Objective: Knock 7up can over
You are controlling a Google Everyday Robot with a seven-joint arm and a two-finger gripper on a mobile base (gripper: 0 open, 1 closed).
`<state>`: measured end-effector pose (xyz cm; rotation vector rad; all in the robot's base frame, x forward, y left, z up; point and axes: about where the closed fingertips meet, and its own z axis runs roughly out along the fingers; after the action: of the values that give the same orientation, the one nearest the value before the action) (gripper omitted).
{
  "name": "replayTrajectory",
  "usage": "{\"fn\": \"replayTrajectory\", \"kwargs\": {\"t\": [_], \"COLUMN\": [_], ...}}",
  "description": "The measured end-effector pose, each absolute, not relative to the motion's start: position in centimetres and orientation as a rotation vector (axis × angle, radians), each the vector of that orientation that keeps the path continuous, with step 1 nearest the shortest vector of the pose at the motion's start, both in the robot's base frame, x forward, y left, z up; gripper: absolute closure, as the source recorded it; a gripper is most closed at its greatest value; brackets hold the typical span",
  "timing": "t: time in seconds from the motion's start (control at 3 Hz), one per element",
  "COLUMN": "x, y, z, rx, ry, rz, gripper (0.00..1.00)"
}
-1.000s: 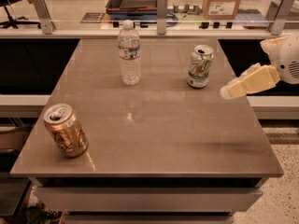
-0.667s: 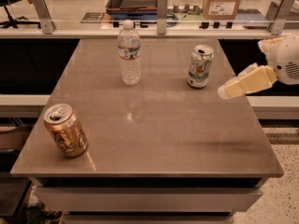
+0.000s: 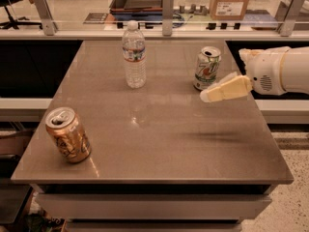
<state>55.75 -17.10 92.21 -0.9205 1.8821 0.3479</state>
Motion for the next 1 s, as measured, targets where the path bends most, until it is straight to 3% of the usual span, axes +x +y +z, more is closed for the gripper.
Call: {"fn": "replayTrajectory", "kwargs": {"t": [1.0], "x": [61.0], "y": [-14.7], "z": [89.9], "rx": [-0.87], "ry": [1.668], "rz": [0.464], "gripper": [0.0]}}
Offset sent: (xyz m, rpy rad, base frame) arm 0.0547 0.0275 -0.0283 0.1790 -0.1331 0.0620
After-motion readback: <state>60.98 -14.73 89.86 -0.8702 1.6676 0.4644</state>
